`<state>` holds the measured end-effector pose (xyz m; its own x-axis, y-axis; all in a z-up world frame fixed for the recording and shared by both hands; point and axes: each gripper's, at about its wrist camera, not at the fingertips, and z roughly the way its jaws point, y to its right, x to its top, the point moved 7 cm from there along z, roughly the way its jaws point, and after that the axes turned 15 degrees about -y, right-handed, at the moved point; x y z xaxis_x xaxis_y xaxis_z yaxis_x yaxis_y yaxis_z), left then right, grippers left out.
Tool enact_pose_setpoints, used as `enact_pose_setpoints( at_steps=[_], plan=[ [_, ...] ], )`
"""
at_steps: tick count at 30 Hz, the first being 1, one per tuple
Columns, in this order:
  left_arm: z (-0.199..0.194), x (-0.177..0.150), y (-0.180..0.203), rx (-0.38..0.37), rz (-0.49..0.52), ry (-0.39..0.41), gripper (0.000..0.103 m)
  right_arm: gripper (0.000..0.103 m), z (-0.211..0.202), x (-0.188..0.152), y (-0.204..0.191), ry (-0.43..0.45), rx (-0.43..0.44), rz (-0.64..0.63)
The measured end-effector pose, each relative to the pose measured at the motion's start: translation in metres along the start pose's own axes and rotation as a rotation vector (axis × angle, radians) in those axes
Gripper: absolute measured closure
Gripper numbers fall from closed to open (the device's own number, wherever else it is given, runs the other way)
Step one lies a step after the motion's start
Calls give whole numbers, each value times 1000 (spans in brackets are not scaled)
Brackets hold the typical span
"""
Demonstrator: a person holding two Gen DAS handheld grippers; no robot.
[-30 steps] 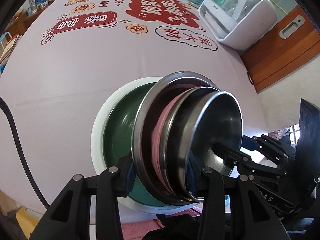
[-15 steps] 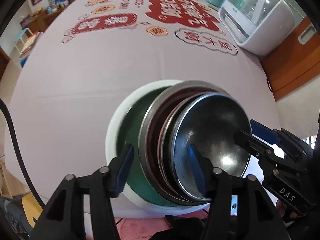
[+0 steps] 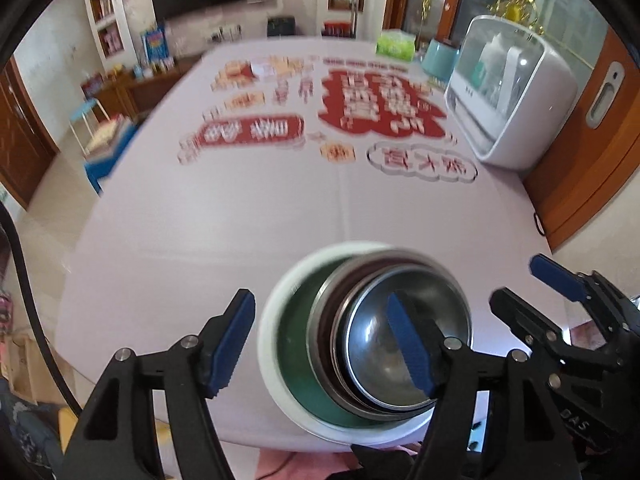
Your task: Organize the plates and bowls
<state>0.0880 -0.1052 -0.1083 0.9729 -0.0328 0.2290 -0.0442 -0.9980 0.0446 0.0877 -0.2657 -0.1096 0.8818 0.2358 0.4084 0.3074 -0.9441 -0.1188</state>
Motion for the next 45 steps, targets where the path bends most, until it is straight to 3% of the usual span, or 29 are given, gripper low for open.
enact_pose_setpoints(
  at_steps=[7,16,23,32,34,39,45],
  plan=[
    [-42,-2,3,103,47,106,29,27,-43,0,-8,60,-23,-6],
    [-80,-14,6,55,30,149,25,21,-77,-14,-20,52,-25,-1],
    [-106,-29,7,80,-17,201,21,13,-95,-24,-24,24,1,56],
    [-110,-43,20,86,-18,222,15,8,-108,-31,-24,92,-106,115],
    [-110,-44,18,101,-21,222,14,6,-104,-33,-20,82,-120,145],
    [-105,-51,11,154,-56,210,1,0,-91,-37,-10,41,-120,207],
    [-101,-54,3,167,-77,197,1,0,-87,-39,-13,21,-108,205]
  ],
)
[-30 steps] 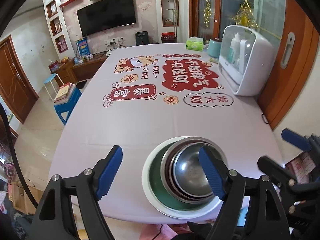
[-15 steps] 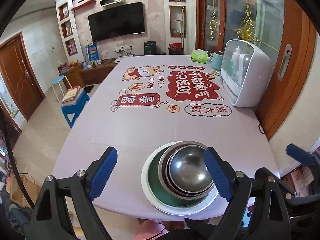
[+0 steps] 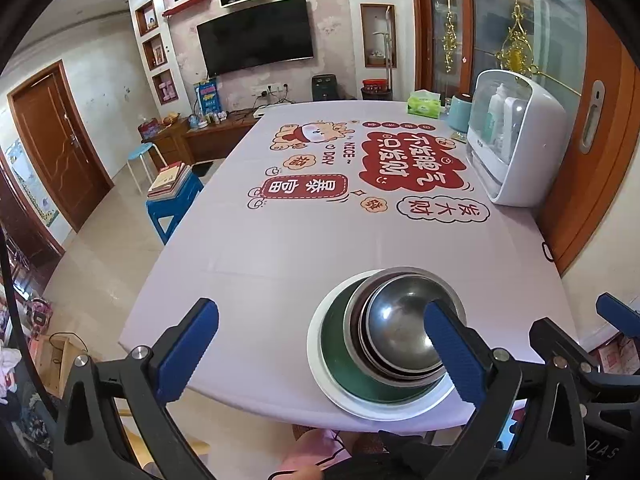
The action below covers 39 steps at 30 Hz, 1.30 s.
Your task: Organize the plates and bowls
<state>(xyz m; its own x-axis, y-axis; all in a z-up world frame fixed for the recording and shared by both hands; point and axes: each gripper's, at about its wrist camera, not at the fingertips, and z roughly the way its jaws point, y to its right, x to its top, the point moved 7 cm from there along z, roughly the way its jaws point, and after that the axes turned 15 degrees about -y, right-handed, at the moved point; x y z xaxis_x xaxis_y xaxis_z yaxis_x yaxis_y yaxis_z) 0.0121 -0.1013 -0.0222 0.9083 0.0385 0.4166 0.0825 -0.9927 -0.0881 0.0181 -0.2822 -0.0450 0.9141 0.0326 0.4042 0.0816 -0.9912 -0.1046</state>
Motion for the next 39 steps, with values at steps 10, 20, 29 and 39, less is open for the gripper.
enact_pose_setpoints(
  at_steps=[10,20,29,39],
  plan=[
    [3,-2,-3,11,5,7,1,0,1,-4,-5,-9,2,5],
    [2,-3,-6,2,4,21,1,0,-3,-8,-11,1,-7,17],
    [0,-10,-13,-9,-10,5,1,0,-2,-11,-13,-15,-12,8],
    [1,-17,-17,-16,-29,-10,1,0,0,-15,-16,-22,-11,2]
  ],
)
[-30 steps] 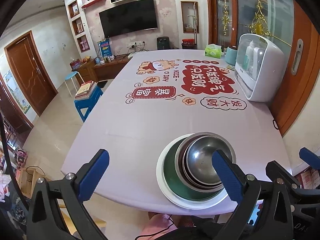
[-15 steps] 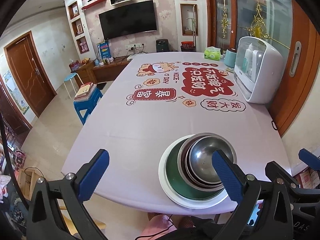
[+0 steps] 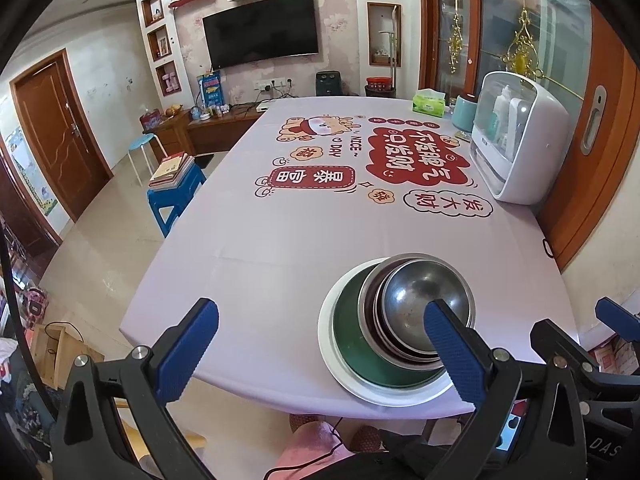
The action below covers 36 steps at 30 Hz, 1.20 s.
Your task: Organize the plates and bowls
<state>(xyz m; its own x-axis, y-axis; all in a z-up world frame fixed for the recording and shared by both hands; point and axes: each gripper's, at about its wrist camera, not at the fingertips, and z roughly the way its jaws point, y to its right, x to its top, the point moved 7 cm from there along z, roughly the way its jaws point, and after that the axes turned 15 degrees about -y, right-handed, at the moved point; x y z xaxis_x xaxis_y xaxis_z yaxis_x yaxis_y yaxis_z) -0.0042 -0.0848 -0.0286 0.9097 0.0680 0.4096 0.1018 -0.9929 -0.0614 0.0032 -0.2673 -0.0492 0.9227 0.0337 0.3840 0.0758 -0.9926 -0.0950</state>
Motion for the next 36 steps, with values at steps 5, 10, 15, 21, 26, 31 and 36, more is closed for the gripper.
enact_pose_setpoints(
  at_steps=[5,10,15,21,26,31,36],
  plan=[
    [0,-1,-1,1,-4,0,1,0,1,-2,-1,-4,2,-6],
    [0,-2,-1,0,-2,-1,1,0,1,-2,-1,-6,2,-5],
    [2,-6,-1,1,-5,-9,1,0,4,-1,1,-14,3,-1],
    [4,-9,3,1,-4,-23,1,0,8,-3,4,-27,2,3],
    [6,-9,5,-1,-4,-34,1,0,11,-1,7,-37,3,6],
    [8,-6,7,2,-3,-42,1,0,14,1,8,-48,7,5],
    [10,-5,10,6,3,-51,1,0,16,3,10,-53,14,17]
  ],
)
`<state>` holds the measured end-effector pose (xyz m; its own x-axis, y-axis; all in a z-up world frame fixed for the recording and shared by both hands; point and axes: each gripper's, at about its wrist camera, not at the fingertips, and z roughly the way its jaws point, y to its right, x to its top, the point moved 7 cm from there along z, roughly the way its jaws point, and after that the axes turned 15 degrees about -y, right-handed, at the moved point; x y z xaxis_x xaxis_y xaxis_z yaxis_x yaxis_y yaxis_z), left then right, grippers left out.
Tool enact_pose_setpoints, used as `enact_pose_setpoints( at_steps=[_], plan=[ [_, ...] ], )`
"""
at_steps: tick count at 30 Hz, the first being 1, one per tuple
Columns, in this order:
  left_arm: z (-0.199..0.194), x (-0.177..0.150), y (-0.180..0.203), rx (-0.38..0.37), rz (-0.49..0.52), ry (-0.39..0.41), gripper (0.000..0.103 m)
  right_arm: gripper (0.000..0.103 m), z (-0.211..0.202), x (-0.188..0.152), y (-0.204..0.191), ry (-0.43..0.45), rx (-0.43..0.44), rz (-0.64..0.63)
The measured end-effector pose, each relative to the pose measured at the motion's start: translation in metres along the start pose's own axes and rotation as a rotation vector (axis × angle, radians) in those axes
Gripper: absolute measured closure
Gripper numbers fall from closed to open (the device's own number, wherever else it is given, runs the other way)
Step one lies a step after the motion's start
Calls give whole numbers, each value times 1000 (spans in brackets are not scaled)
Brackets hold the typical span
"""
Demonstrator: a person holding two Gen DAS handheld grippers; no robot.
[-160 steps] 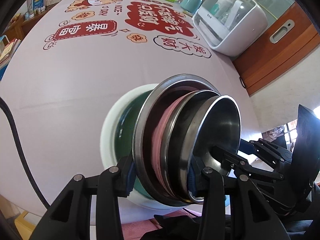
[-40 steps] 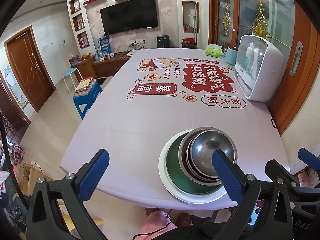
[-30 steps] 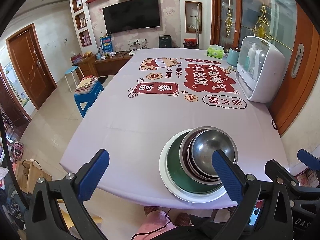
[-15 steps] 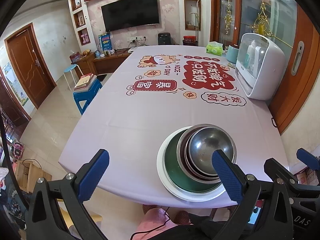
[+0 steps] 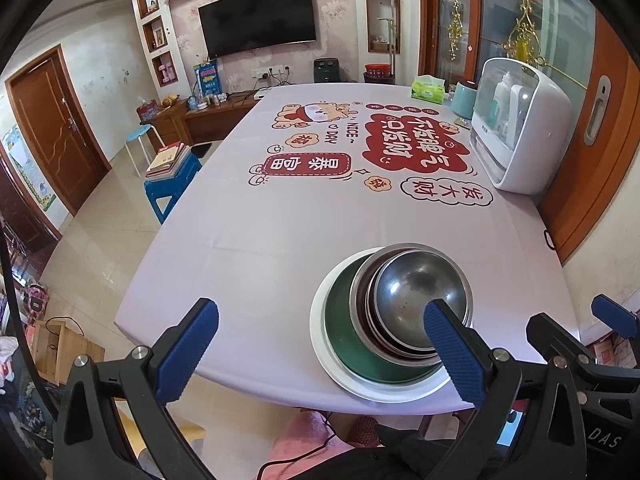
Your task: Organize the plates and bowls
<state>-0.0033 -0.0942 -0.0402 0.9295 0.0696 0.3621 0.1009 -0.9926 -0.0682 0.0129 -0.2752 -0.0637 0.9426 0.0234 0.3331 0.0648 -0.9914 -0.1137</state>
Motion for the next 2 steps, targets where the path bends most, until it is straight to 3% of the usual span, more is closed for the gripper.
enact_pose_setpoints(
  at_steps=[2],
  plan=[
    [1,1,1,1,1,-2,1,0,1,1,0,-4,3,5]
  ],
)
